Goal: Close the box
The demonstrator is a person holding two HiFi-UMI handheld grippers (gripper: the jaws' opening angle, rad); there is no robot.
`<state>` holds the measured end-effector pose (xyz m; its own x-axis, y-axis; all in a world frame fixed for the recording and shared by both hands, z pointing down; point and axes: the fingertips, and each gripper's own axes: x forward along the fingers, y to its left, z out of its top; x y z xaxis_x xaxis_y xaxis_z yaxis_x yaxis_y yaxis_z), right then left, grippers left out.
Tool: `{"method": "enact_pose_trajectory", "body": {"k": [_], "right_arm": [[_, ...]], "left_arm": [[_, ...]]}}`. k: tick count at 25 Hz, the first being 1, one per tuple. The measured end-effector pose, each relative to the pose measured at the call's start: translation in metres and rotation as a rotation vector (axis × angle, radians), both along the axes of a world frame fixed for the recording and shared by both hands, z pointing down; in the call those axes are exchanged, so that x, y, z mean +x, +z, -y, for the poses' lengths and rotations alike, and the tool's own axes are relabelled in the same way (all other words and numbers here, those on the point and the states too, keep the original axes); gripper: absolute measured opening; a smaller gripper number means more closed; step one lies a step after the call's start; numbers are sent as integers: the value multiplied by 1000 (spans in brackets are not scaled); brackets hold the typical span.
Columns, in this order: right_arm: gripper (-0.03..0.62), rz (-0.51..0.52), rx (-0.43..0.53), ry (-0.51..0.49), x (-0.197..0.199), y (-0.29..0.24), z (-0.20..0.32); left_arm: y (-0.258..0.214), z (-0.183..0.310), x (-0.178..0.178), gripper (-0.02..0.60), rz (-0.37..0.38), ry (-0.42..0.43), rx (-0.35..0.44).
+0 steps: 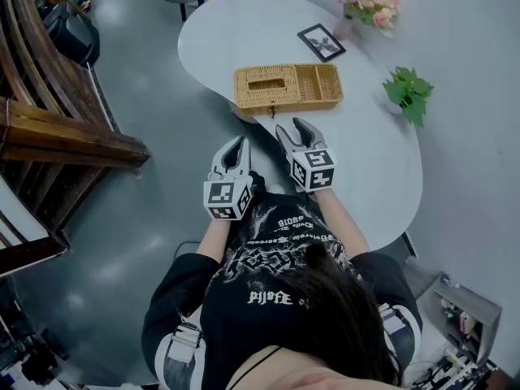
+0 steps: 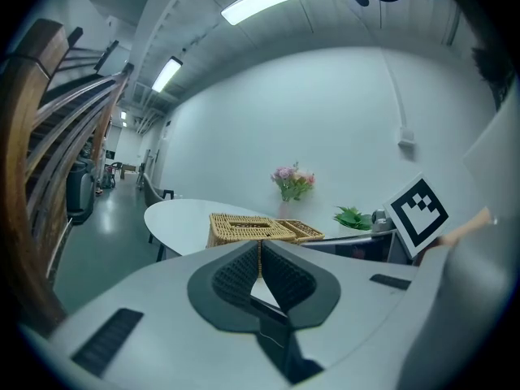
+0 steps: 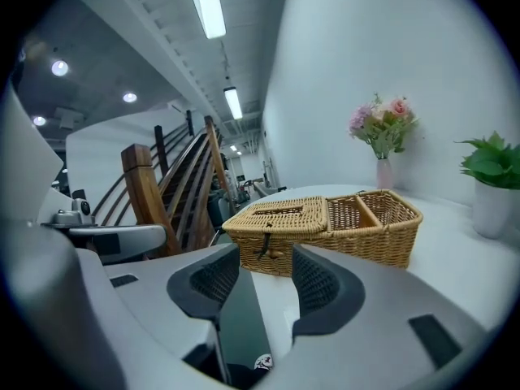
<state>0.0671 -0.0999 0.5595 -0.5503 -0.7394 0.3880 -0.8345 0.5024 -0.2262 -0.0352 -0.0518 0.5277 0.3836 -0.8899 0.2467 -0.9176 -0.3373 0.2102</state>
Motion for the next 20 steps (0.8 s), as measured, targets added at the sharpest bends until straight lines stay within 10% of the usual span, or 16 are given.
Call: {"method": "enact_pose_trajectory", "body": {"k": [10,20], "right_arm": [[204,-49,-19,25,12,18,-25],[32,-72,44,62,22,6,-27]], "left_arm": [[7,-1,8,28,4,4,-7],[7,-4,12,28,13,-13,-1]]}}
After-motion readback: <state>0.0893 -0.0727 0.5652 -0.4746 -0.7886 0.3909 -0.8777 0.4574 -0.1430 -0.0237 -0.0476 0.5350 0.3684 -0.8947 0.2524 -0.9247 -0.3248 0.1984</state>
